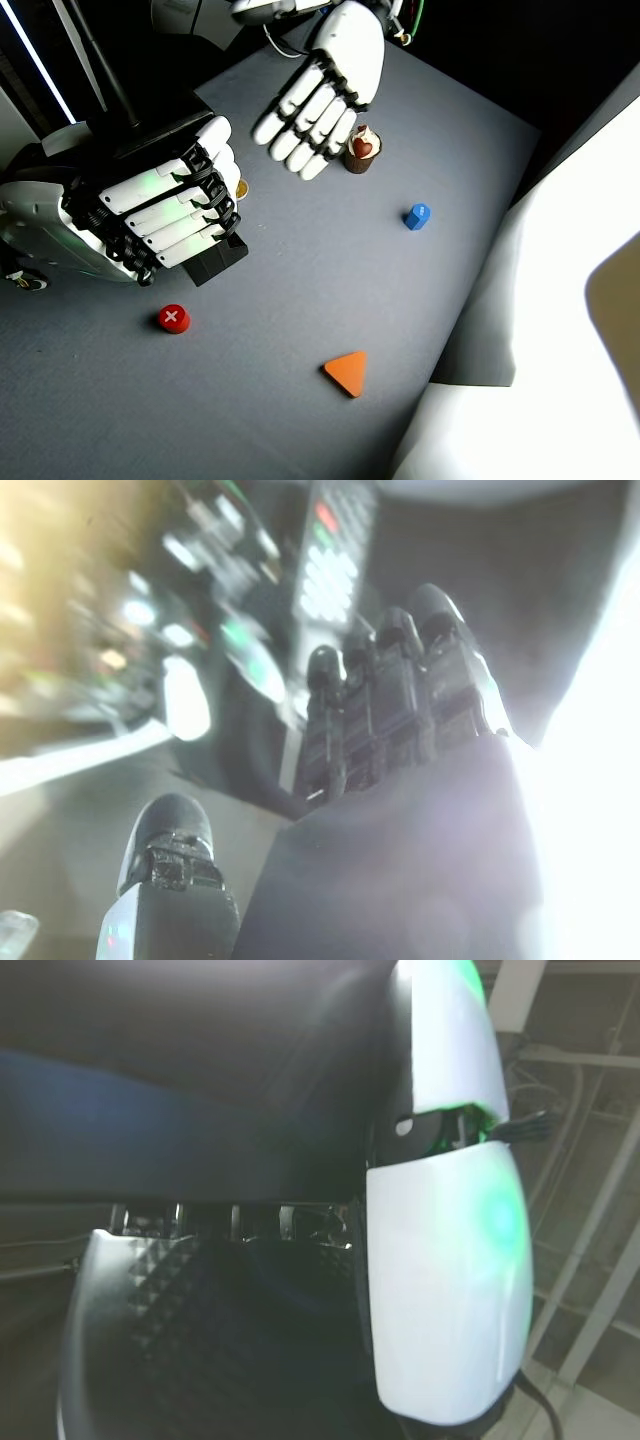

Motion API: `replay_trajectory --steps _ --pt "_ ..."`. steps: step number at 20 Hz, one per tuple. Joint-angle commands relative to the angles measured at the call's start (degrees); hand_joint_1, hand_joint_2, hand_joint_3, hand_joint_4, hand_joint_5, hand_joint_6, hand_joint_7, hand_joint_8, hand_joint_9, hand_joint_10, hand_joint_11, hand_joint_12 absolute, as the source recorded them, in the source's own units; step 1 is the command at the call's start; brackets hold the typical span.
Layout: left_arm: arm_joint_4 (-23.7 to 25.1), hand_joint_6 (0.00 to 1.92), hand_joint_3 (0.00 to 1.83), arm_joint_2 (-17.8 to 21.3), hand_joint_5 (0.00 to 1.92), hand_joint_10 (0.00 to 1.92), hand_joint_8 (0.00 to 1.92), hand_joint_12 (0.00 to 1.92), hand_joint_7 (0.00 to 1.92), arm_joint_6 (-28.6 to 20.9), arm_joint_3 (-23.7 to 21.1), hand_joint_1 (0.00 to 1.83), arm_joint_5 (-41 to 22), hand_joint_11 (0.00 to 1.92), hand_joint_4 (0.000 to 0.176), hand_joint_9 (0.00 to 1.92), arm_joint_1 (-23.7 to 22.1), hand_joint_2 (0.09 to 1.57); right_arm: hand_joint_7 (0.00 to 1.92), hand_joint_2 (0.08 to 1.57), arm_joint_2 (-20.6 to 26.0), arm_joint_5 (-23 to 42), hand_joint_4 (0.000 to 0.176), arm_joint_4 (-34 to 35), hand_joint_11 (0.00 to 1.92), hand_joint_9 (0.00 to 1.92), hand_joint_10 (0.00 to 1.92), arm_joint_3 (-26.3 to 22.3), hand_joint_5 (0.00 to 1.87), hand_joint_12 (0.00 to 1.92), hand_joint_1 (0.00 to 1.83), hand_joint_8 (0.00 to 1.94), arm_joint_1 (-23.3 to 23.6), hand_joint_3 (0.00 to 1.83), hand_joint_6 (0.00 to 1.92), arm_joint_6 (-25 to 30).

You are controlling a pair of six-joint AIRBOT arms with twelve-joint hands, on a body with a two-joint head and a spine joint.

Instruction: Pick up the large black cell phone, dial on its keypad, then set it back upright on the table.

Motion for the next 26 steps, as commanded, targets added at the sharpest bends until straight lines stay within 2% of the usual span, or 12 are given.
replay_trajectory --steps 1,2,3,5,16,18,19,21,22,24,25,26 --pt "-4.0 0.0 0.0 0.2 0.25 0.01 0.0 0.46 0.23 -2.0 0.1 0.0 -2.5 0.0 0.0 0.18 -1.4 1.1 0.87 1.1 0.7 7.7 0.0 -1.8 0.89 0.99 1.05 0.2 0.97 1.53 1.49 1.0 -0.1 0.0 0.83 2.1" --pt "-4.0 0.0 0.0 0.2 0.25 0.01 0.0 0.45 0.22 -3.0 0.1 0.0 -2.2 0.0 0.0 0.18 -1.5 1.09 0.75 1.16 0.7 7.7 0.0 -1.8 0.78 0.86 1.2 0.2 0.83 1.61 1.48 1.13 -0.5 0.0 1.05 3.1" --pt "-4.0 0.0 0.0 0.2 0.25 0.0 0.0 0.44 0.23 -4.5 0.0 0.0 -1.6 0.0 0.0 0.17 -1.6 1.08 0.81 1.12 0.5 7.7 0.0 -1.9 0.89 0.91 1.16 0.5 0.96 1.52 1.49 1.08 -1.1 0.0 0.87 3.4" --pt "-3.8 0.0 0.0 0.2 0.24 0.0 0.0 0.42 0.23 -5.5 0.1 0.0 -1.2 0.0 0.0 0.17 -1.7 1.08 0.7 1.17 -0.2 7.7 0.0 -1.9 0.8 0.82 1.26 1.3 0.83 1.59 1.48 1.18 -1.8 0.0 1.04 3.7" --pt "-1.7 0.0 0.01 0.3 0.3 0.02 0.01 0.5 0.36 -12.8 -1.0 0.0 0.9 0.0 0.0 0.27 -3.9 1.18 0.82 1.13 -1.7 7.8 0.0 -1.6 1.02 0.96 1.25 6.1 0.98 1.09 1.37 1.11 -3.5 0.0 0.91 4.8" --pt "-1.7 0.0 0.0 0.4 0.3 0.01 0.01 0.51 0.37 -12.8 -1.3 0.0 0.9 0.0 0.0 0.28 -4.2 1.18 0.82 1.13 -1.6 7.8 0.0 -1.5 1.0 0.94 1.27 6.0 0.98 1.11 1.37 1.14 -3.6 0.0 0.88 5.2" --pt "-1.7 0.0 0.0 0.4 0.31 0.01 0.01 0.5 0.37 -12.9 -1.3 0.0 1.0 0.0 0.0 0.28 -4.2 1.19 0.82 1.11 -1.7 7.8 0.0 -1.5 0.94 0.93 1.16 6.1 0.98 1.41 1.47 1.11 -3.8 0.0 0.8 5.8" --pt "6.0 0.0 0.0 0.3 0.31 0.01 0.0 0.49 0.38 -19.5 -1.1 0.0 2.1 0.0 0.0 0.28 -4.3 1.19 0.81 1.13 -2.1 7.8 0.0 -1.4 0.97 0.95 1.26 6.5 0.99 1.13 1.38 1.13 -4.4 0.0 0.88 6.1" --pt "9.3 0.0 0.0 0.4 0.31 0.01 0.0 0.5 0.37 -22.5 -1.1 0.0 2.5 0.0 0.0 0.29 -4.3 1.18 0.83 1.11 -2.4 7.8 0.0 -1.4 0.92 0.93 1.16 6.8 0.99 1.41 1.47 1.08 -4.7 0.0 0.8 6.3" --pt "10.9 0.0 0.0 0.4 0.31 0.01 0.0 0.5 0.37 -24.1 -1.1 0.0 2.6 0.0 0.0 0.29 -4.3 1.18 0.87 1.1 -2.6 7.8 0.0 -1.4 0.88 0.95 1.11 7.1 1.01 1.49 1.49 1.02 -5.1 0.0 0.77 6.5" --pt "10.9 0.0 0.0 0.4 0.31 0.01 0.0 0.5 0.37 -24.0 -1.2 0.0 2.6 0.0 0.0 0.29 -4.7 1.18 0.87 1.11 -2.8 7.8 0.0 -1.3 0.92 0.95 1.23 7.5 1.01 1.25 1.4 1.09 -5.2 0.0 0.8 6.7" --pt "10.9 0.0 0.0 0.4 0.31 0.01 0.0 0.5 0.36 -23.9 -1.3 0.0 2.6 0.0 0.0 0.29 -5.2 1.18 0.86 1.1 -2.9 7.8 0.0 -0.9 0.88 0.94 1.15 7.8 1.02 1.45 1.47 1.06 -5.2 0.0 0.74 6.8"
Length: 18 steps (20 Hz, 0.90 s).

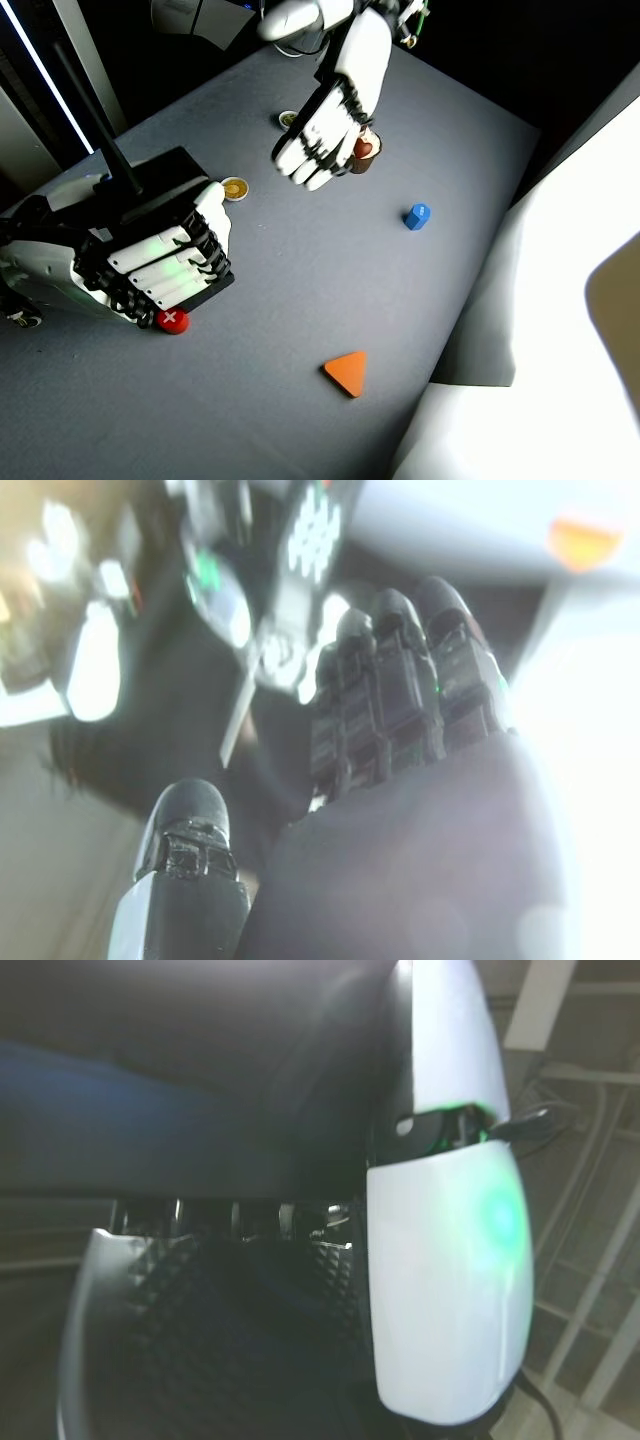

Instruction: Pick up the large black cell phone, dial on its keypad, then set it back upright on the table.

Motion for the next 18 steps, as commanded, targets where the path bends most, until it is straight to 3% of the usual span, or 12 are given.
replay_trajectory --steps 1,5,6,8,9,10,14,15,18 --pt "-4.6 0.0 0.0 0.4 0.31 0.01 0.0 0.5 0.36 -0.5 -0.5 0.0 -2.3 0.0 0.0 0.29 -1.8 1.18 0.8 1.12 0.4 7.9 0.0 -0.6 0.87 0.92 1.18 0.3 1.0 1.49 1.49 1.11 0.2 0.0 0.77 1.5" --pt "-4.3 0.0 0.0 0.5 0.32 0.01 0.0 0.59 0.37 -0.3 -0.8 0.0 -2.3 0.0 0.0 0.31 -2.5 1.19 0.83 1.11 0.4 7.9 0.0 -0.3 0.89 0.95 1.12 0.3 0.99 1.49 1.49 1.05 -0.4 0.0 0.81 2.3" --pt "-4.2 0.0 0.0 0.5 0.32 0.01 0.0 0.63 0.38 -0.3 -0.7 0.0 -2.3 0.0 0.0 0.32 -2.6 1.19 0.81 1.13 0.4 7.9 0.0 -0.4 0.93 0.94 1.26 0.4 0.97 1.26 1.4 1.14 -0.6 0.0 0.87 2.7" --pt "-4.1 0.0 0.0 0.5 0.32 0.0 0.0 0.62 0.38 -0.3 -0.5 0.0 -2.3 0.0 0.0 0.32 -2.5 1.19 0.79 1.14 0.1 7.9 0.0 -0.6 0.97 0.92 1.3 0.6 0.97 1.14 1.37 1.19 -0.8 0.0 0.87 3.0" --pt "-4.1 0.0 0.0 0.5 0.32 0.0 0.0 0.6 0.38 -0.3 -0.5 0.0 -2.3 0.0 0.0 0.32 -2.1 1.18 0.82 1.11 -0.2 7.9 0.0 -0.6 0.92 0.93 1.17 0.9 1.0 1.41 1.47 1.11 -0.8 0.0 0.77 3.0" --pt "-4.1 0.0 0.0 0.6 0.32 0.0 0.0 0.6 0.38 -0.3 -0.5 0.0 -2.3 0.0 0.0 0.31 -1.8 1.18 0.84 1.1 -0.3 7.9 0.0 -0.6 0.9 0.96 1.1 1.0 1.02 1.48 1.49 1.06 -0.8 0.0 0.75 3.0" --pt "-4.0 0.0 0.0 0.7 0.33 0.0 0.0 0.58 0.39 -0.3 -0.6 0.0 -2.3 0.0 0.0 0.32 -1.1 1.18 0.82 1.1 -1.0 7.9 0.0 -0.6 0.94 0.93 1.15 1.9 1.0 1.46 1.49 1.08 -0.8 0.0 0.75 3.2" --pt "-4.0 0.0 0.0 0.8 0.33 0.0 0.0 0.58 0.39 -0.3 -0.6 0.0 -2.3 0.0 0.0 0.31 -0.7 1.18 0.71 1.16 -1.0 7.9 0.0 -0.6 0.82 0.84 1.25 1.9 0.86 1.57 1.48 1.16 -0.8 0.0 0.98 3.3" --pt "-4.0 0.0 0.0 1.0 0.33 0.0 0.0 0.58 0.39 -0.3 -0.6 0.0 -2.2 0.0 0.0 0.31 0.6 1.19 0.67 1.18 -1.2 7.9 0.0 -0.6 0.78 0.8 1.29 1.9 0.8 1.61 1.48 1.22 -0.7 0.0 1.06 3.3"
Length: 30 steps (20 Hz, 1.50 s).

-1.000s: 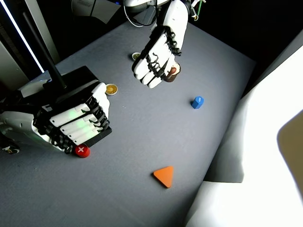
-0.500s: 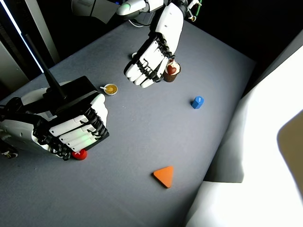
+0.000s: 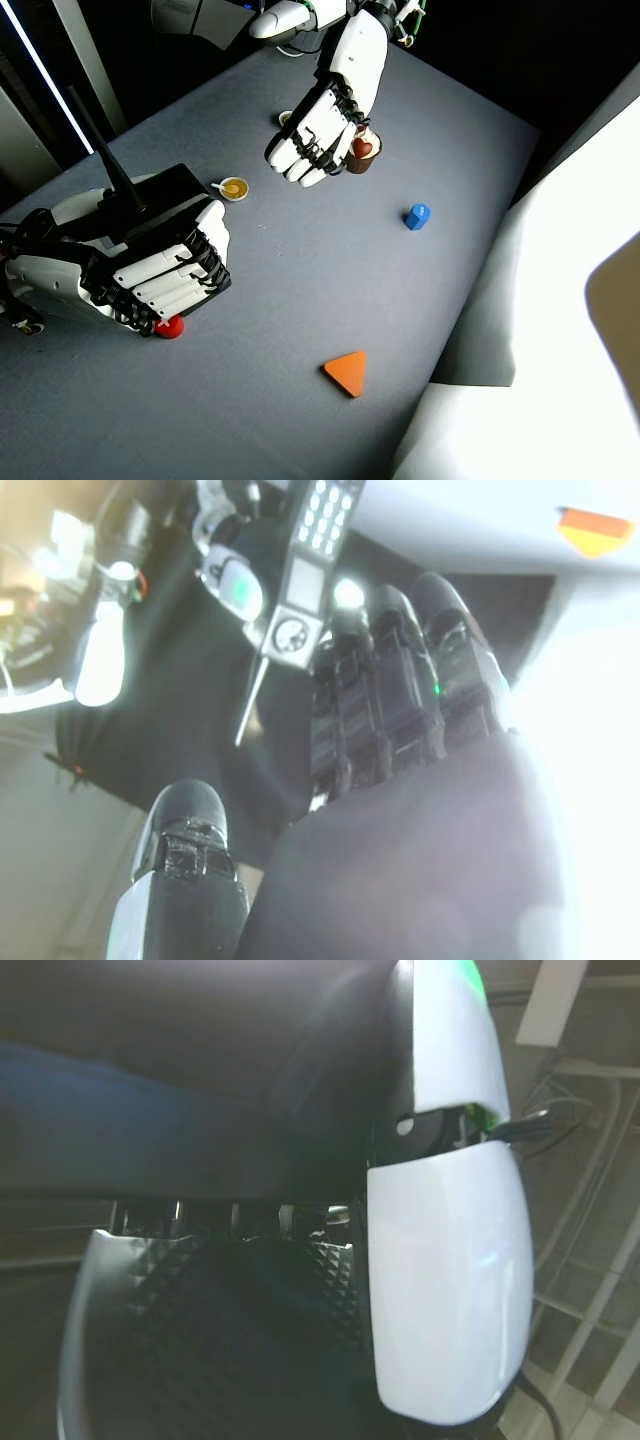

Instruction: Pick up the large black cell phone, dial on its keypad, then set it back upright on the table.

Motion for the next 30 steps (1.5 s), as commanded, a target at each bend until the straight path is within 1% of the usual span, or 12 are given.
replay_trajectory --steps 1,5,12,15,16,17,18,19,22,24,26,30 --pt "-4.4 0.0 0.0 0.6 0.32 0.0 0.0 0.59 0.39 0.0 -0.1 0.0 -2.2 0.0 0.0 0.32 -1.0 1.19 0.67 1.18 0.3 7.9 0.0 -1.4 0.79 0.79 1.3 0.2 0.81 1.6 1.48 1.22 0.1 0.0 1.06 1.4" --pt "-1.7 0.0 0.0 0.8 0.33 0.0 0.0 0.63 0.39 -0.2 1.0 0.0 -2.2 0.0 0.0 0.33 -0.5 1.18 0.65 1.18 0.1 7.9 0.0 -1.4 0.8 0.77 1.3 0.1 0.81 1.58 1.48 1.22 0.1 0.0 1.1 1.4" --pt "-1.9 0.0 0.0 2.1 0.33 0.0 0.0 0.62 0.38 -0.6 2.2 0.0 -2.2 0.0 0.0 0.33 2.3 1.17 0.69 1.17 -0.2 7.9 0.0 -1.8 0.78 0.8 1.27 -0.1 0.81 1.61 1.48 1.18 0.1 0.0 1.08 1.4" --pt "-2.0 0.0 0.0 2.6 0.33 0.0 0.0 0.62 0.39 -1.0 1.7 0.0 -2.2 0.0 0.0 0.33 3.1 1.17 0.64 1.19 -0.1 7.9 0.0 -2.0 0.76 0.76 1.32 -0.2 0.8 1.64 1.47 1.24 -0.1 0.0 1.1 1.4" --pt "-2.0 0.0 0.0 2.9 0.33 0.01 0.0 0.67 0.39 -1.0 1.4 0.0 -2.2 0.0 0.0 0.34 3.2 1.16 0.68 1.18 0.0 7.9 0.0 -2.1 0.77 0.79 1.28 -0.2 0.81 1.62 1.48 1.21 -0.1 0.0 1.09 1.4" --pt "-2.0 0.0 0.0 3.1 0.33 0.01 0.0 0.67 0.39 -1.0 1.3 0.0 -2.2 0.0 0.0 0.34 3.2 1.16 0.74 1.14 0.0 7.9 0.0 -2.1 0.88 0.85 1.24 -0.2 0.93 1.55 1.48 1.17 -0.1 0.0 0.89 1.4" --pt "-2.0 0.0 0.0 3.4 0.33 0.0 0.0 0.68 0.39 -1.1 1.1 0.0 -2.2 0.0 0.0 0.34 3.1 1.16 0.66 1.18 0.0 7.9 0.0 -2.2 0.8 0.77 1.33 -0.2 0.83 1.6 1.48 1.24 -0.1 0.01 1.04 1.4" --pt "-2.0 0.0 0.0 3.5 0.33 0.0 0.0 0.67 0.39 -1.1 0.8 0.0 -2.2 0.0 0.0 0.34 2.7 1.16 0.75 1.14 0.0 7.9 0.0 -2.2 0.88 0.86 1.22 -0.2 0.92 1.54 1.48 1.16 -0.1 0.0 0.91 1.4" --pt "-1.6 0.0 0.0 4.1 0.33 0.0 0.0 0.63 0.4 -1.1 0.3 0.0 -2.2 0.0 0.0 0.33 2.8 1.15 0.65 1.19 0.0 7.9 0.0 -2.2 0.75 0.76 1.32 -0.2 0.79 1.64 1.47 1.26 -0.1 0.0 1.12 1.4" --pt "-1.4 0.0 0.0 4.3 0.33 0.0 0.0 0.64 0.39 -1.1 0.2 0.0 -2.2 0.0 0.0 0.33 2.8 1.14 0.65 1.19 0.1 7.9 0.0 -2.2 0.76 0.77 1.32 -0.2 0.79 1.63 1.47 1.25 -0.1 0.0 1.11 1.4" --pt "-1.4 0.0 0.0 4.3 0.33 0.0 0.0 0.62 0.39 -1.1 0.3 0.0 -2.2 0.0 0.0 0.33 2.7 1.14 0.78 1.12 0.1 7.9 0.0 -2.2 0.89 0.92 1.14 -0.2 0.96 1.51 1.49 1.13 -0.1 0.0 0.86 1.4" --pt "-1.4 0.0 0.0 4.3 0.33 0.0 0.0 0.65 0.39 -1.1 -0.4 0.0 -2.2 0.0 0.0 0.35 2.7 1.15 0.74 1.14 0.0 7.9 0.0 -2.3 0.89 0.9 1.14 -0.2 0.87 1.49 1.48 1.19 -0.2 0.0 1.04 1.4"
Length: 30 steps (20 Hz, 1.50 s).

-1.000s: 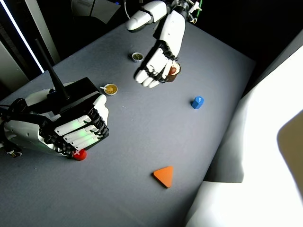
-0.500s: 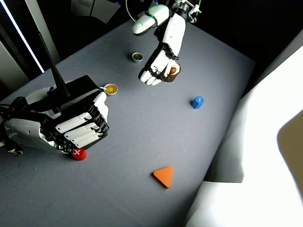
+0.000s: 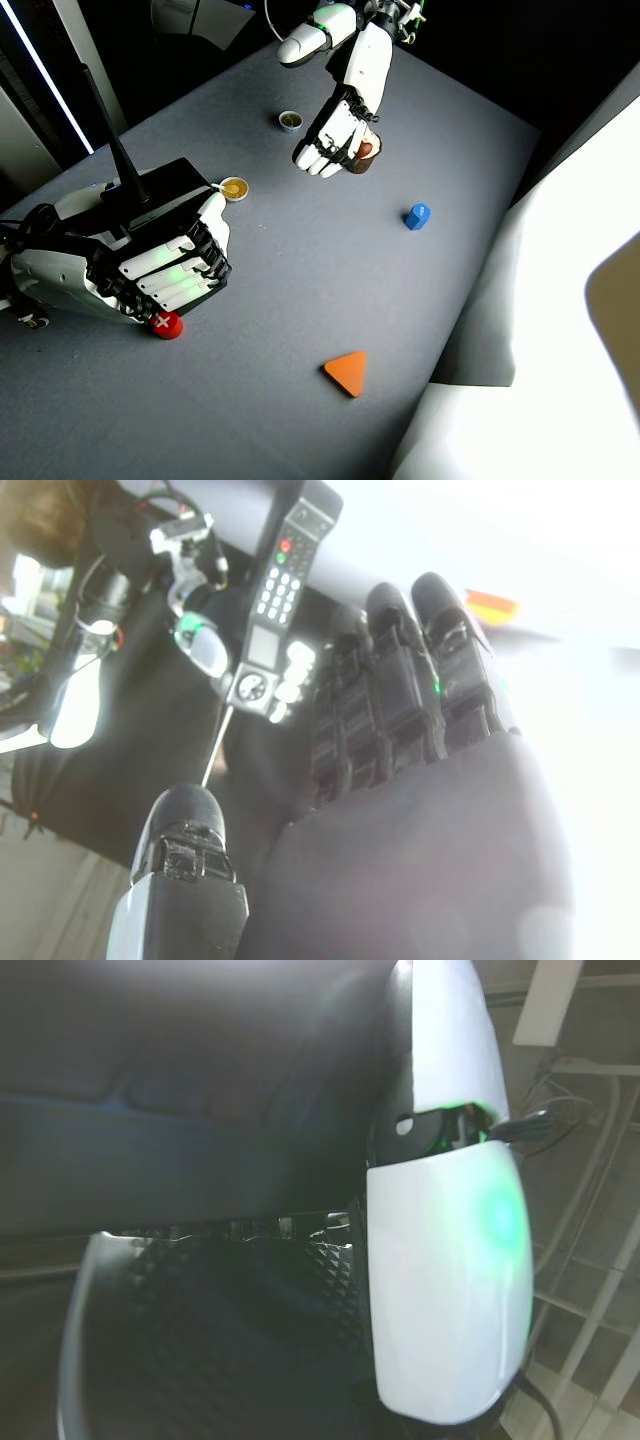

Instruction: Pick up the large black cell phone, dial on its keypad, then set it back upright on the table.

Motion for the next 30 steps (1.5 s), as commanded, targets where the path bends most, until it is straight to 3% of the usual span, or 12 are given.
replay_trajectory --steps 1,5,6,8,10,12,16,17,19,24,25,30 --pt "-4.3 0.0 0.0 0.5 0.33 0.0 0.0 0.64 0.39 -0.5 -0.4 0.0 -2.2 0.0 0.0 0.34 -1.3 1.15 0.69 1.16 0.6 7.9 0.0 -1.3 0.88 0.88 1.18 0.0 0.77 1.53 1.48 1.28 -0.2 0.0 1.11 1.3" --pt "-3.8 0.0 0.0 0.5 0.33 0.0 0.0 0.67 0.39 -0.5 -1.3 0.0 -2.2 0.0 0.0 0.35 -1.3 1.15 0.68 1.19 0.8 7.9 0.0 -1.3 0.8 0.77 1.31 0.0 0.71 1.62 1.48 1.33 -0.4 0.0 1.21 1.3" --pt "-3.8 0.0 0.0 0.5 0.33 0.0 0.0 0.65 0.39 -0.5 -1.3 0.0 -2.2 0.0 0.0 0.35 -1.3 1.15 0.75 1.23 0.8 7.9 0.0 -1.3 0.68 0.71 0.97 -0.1 0.75 1.25 1.22 1.34 -0.4 0.0 1.29 1.3" --pt "-3.8 0.0 0.0 0.5 0.34 0.0 0.0 0.63 0.39 -0.6 -1.3 0.0 -2.2 0.0 0.0 0.35 -1.4 1.15 0.78 1.21 0.7 7.9 0.002 -1.3 0.64 0.78 0.61 -0.1 0.8 1.1 1.17 1.24 -0.4 0.0 1.33 1.3" --pt "-3.8 0.0 0.0 0.5 0.34 0.0 0.0 0.62 0.4 -0.6 -1.4 0.0 -2.2 0.0 0.0 0.36 -1.5 1.15 0.76 1.21 0.7 7.9 0.0 -1.3 0.5 0.74 0.45 -0.1 0.79 1.15 1.12 0.31 -0.4 0.0 1.27 1.3" --pt "-3.8 0.0 0.0 0.5 0.33 0.0 0.0 0.63 0.39 -0.6 -1.5 0.0 -2.2 0.0 0.0 0.36 -1.6 1.14 0.79 1.2 0.7 7.9 0.0 -1.3 0.44 0.72 0.27 -0.1 0.8 1.15 1.12 0.05 -0.4 0.0 1.24 1.3" --pt "-3.8 0.0 0.0 0.9 0.34 0.0 0.0 0.63 0.4 -0.6 -1.7 0.0 -2.2 0.0 0.0 0.36 -1.9 1.15 0.68 1.2 0.9 7.9 0.0 -1.3 0.28 0.61 0.04 -0.1 0.8 1.06 1.11 0.0 -0.4 0.0 1.25 1.3" --pt "-3.8 0.01 0.0 1.0 0.35 0.0 0.0 0.63 0.4 -0.6 -1.7 0.0 -2.2 0.0 0.0 0.36 -1.9 1.15 0.64 1.14 0.9 7.9 0.0 -1.3 0.23 0.57 0.01 -0.1 0.61 1.04 1.09 0.0 -0.4 0.0 0.72 1.3" --pt "-3.8 0.0 0.0 1.2 0.34 0.0 0.0 0.63 0.4 -0.6 -1.6 0.0 -2.2 0.0 0.0 0.36 -1.9 1.15 0.61 1.1 0.9 7.9 0.0 -1.3 0.19 0.55 0.0 -0.1 0.66 1.03 1.05 0.0 -0.5 0.0 0.17 1.3" --pt "-3.8 0.0 0.0 1.2 0.34 0.0 0.0 0.63 0.4 -0.6 -1.7 0.0 -2.2 0.0 0.0 0.36 -2.0 1.15 0.55 1.1 1.0 7.9 0.0 -1.3 0.13 0.47 0.0 0.1 0.65 1.01 1.03 0.0 -0.5 0.0 0.03 1.3" --pt "-3.8 0.0 0.0 1.2 0.34 0.0 0.0 0.66 0.4 -0.6 -1.7 0.0 -2.2 0.0 0.0 0.36 -2.1 1.15 0.41 1.08 1.0 7.9 0.0 -1.3 0.0 0.34 0.0 0.1 0.44 0.99 0.93 0.0 -0.5 0.0 0.0 1.3" --pt "-3.8 0.0 0.0 1.2 0.35 0.0 0.0 0.65 0.4 -0.6 -1.5 0.0 -2.2 0.0 0.0 0.36 -2.2 1.15 0.16 1.08 0.9 7.9 0.0 -1.3 0.0 0.14 0.0 0.2 0.2 0.57 0.61 0.0 -0.5 0.0 0.0 1.3"
